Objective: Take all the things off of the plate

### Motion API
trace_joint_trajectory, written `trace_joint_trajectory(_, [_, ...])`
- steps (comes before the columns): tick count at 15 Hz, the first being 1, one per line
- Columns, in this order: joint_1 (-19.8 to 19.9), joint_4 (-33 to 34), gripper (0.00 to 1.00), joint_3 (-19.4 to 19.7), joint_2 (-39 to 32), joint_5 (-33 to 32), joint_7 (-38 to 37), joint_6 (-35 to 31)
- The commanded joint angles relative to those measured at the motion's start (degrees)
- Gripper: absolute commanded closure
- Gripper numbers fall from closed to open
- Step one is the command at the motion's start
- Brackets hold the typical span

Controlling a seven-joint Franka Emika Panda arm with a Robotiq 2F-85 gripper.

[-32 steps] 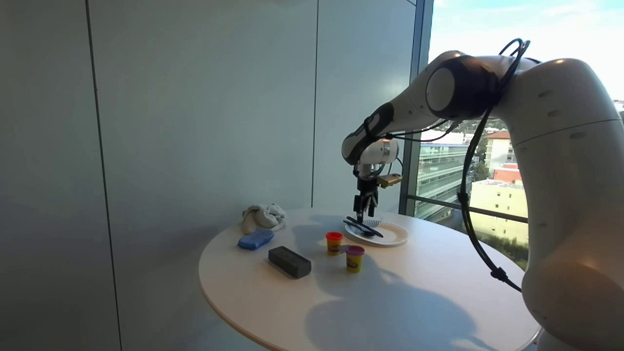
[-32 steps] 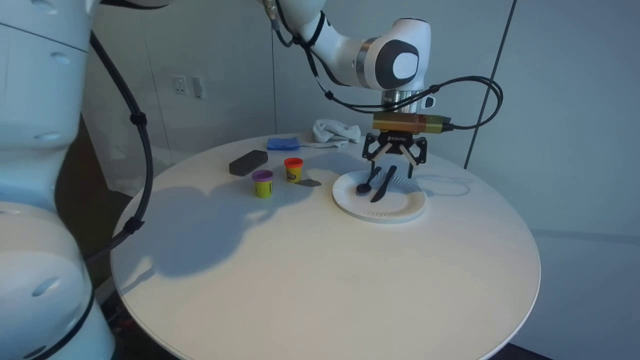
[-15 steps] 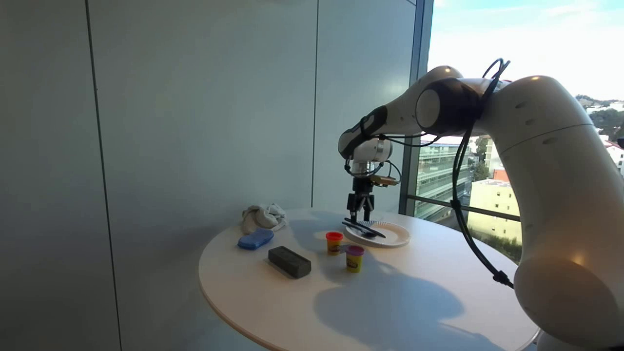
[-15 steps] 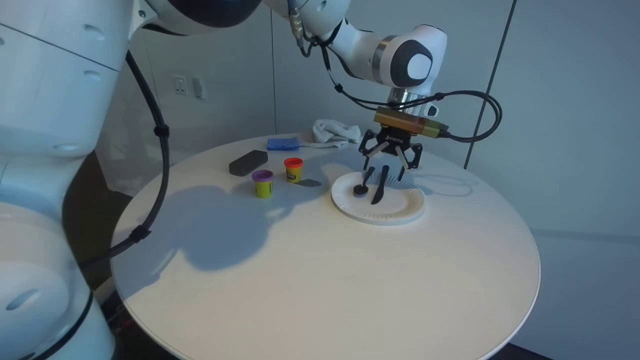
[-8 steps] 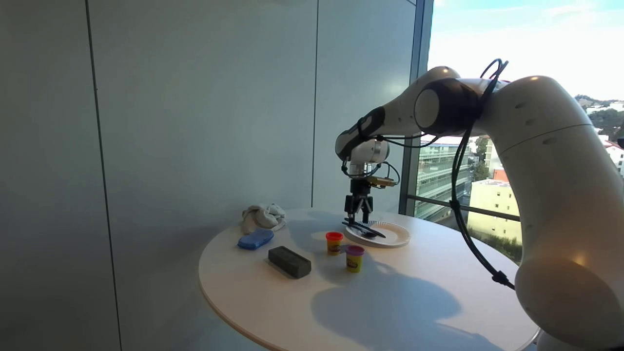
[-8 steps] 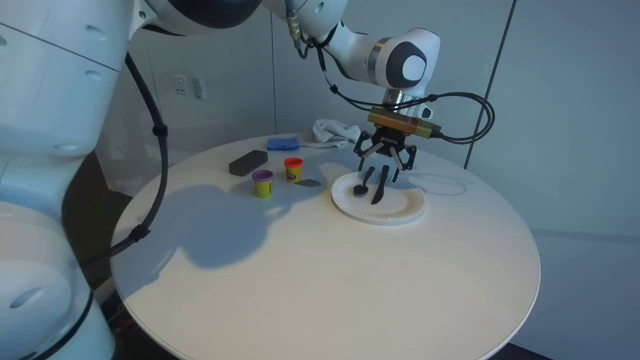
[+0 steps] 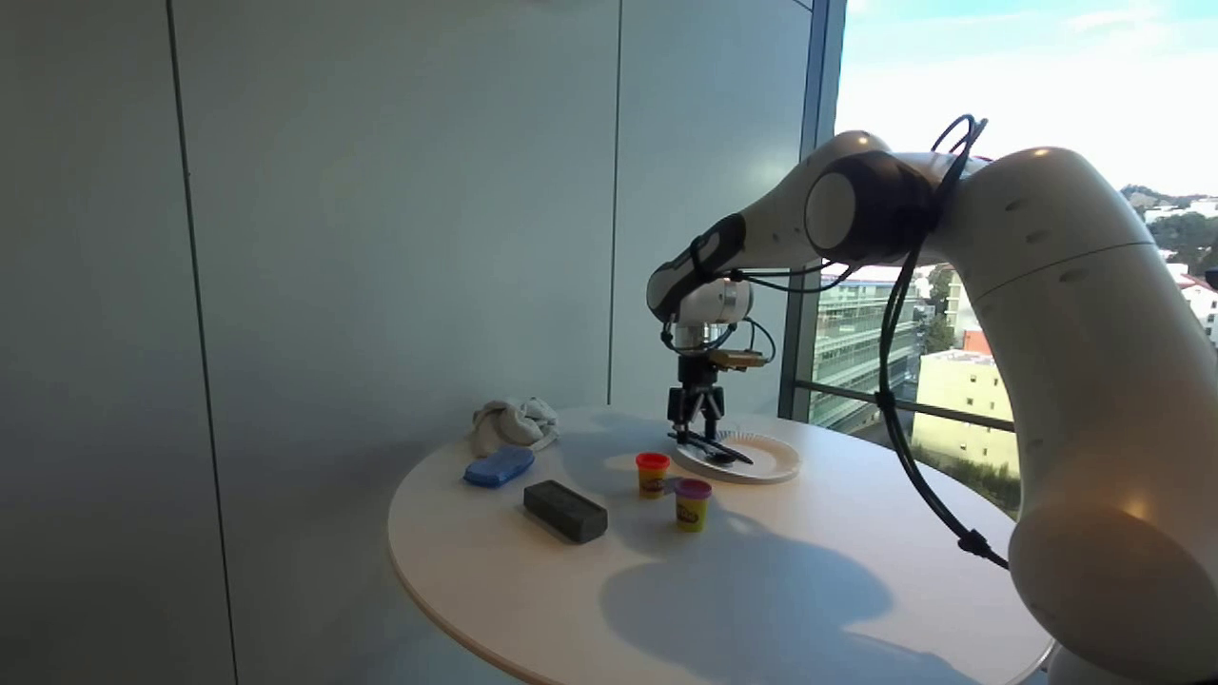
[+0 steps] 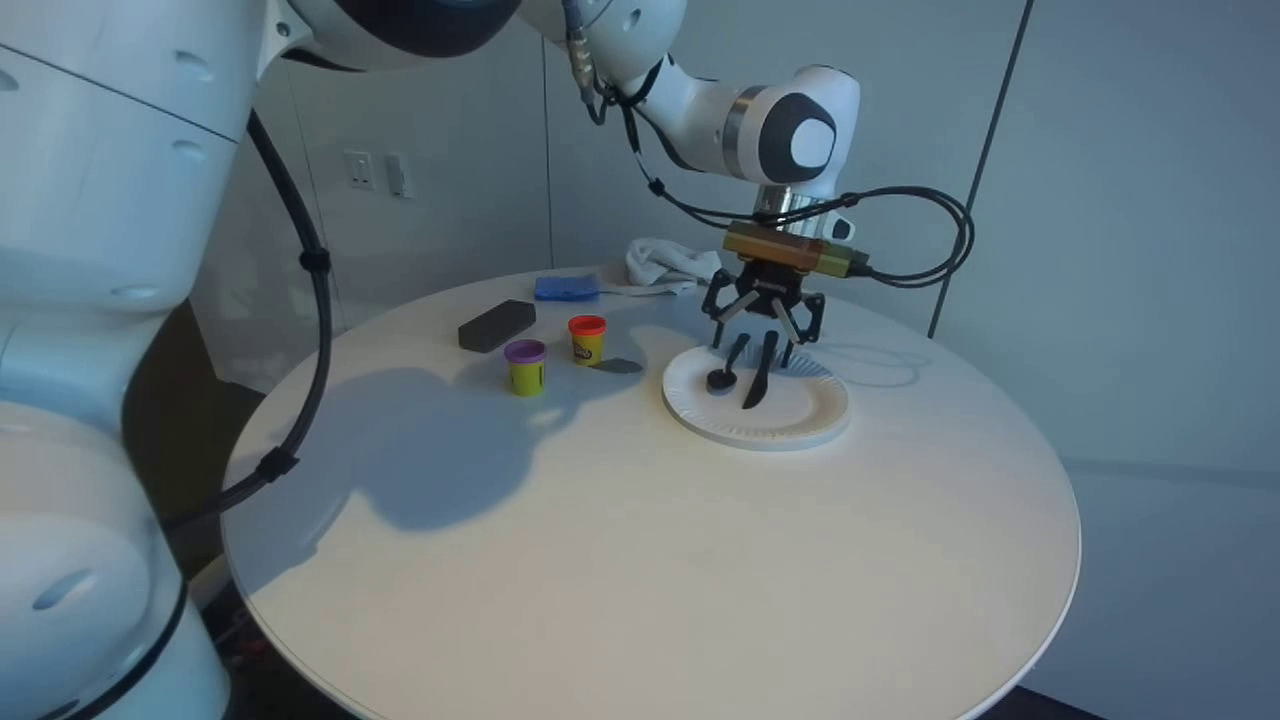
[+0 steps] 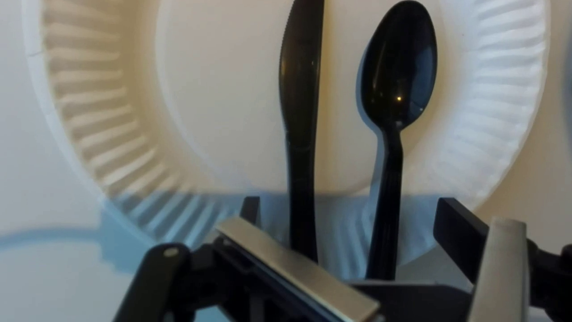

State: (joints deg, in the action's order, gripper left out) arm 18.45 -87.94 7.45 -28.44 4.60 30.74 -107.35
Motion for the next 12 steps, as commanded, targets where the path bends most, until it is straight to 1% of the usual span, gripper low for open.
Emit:
trace_joint_trajectory(1, [0.2, -1.3, 0.00, -0.6, 0.6, -1.0, -0.4, -3.9])
trace_joint_trajectory(2, [0.4, -1.2, 0.00, -0.7, 0.4, -0.9, -0.1, -4.0])
trace_joint_trajectory(3, [0.5, -1.3, 0.03, -0.8, 0.5, -0.7, 0.3, -4.5])
trace_joint_trajectory(4, [0.5, -1.4, 0.26, -0.8, 0.6, -0.8, 0.4, -4.7])
trace_joint_trajectory(6, [0.5, -1.6, 0.30, -0.9, 0.8, -0.7, 0.9, -5.3])
trace_joint_trajectory(7, [0.6, -1.6, 0.39, -1.0, 0.8, -0.5, 1.1, -5.5])
trace_joint_trajectory(11, [0.6, -1.8, 0.69, -1.0, 1.1, -0.6, 1.3, -6.4])
trace_joint_trajectory(12, [0.6, -1.9, 0.78, -1.0, 1.2, -0.4, 1.4, -6.6])
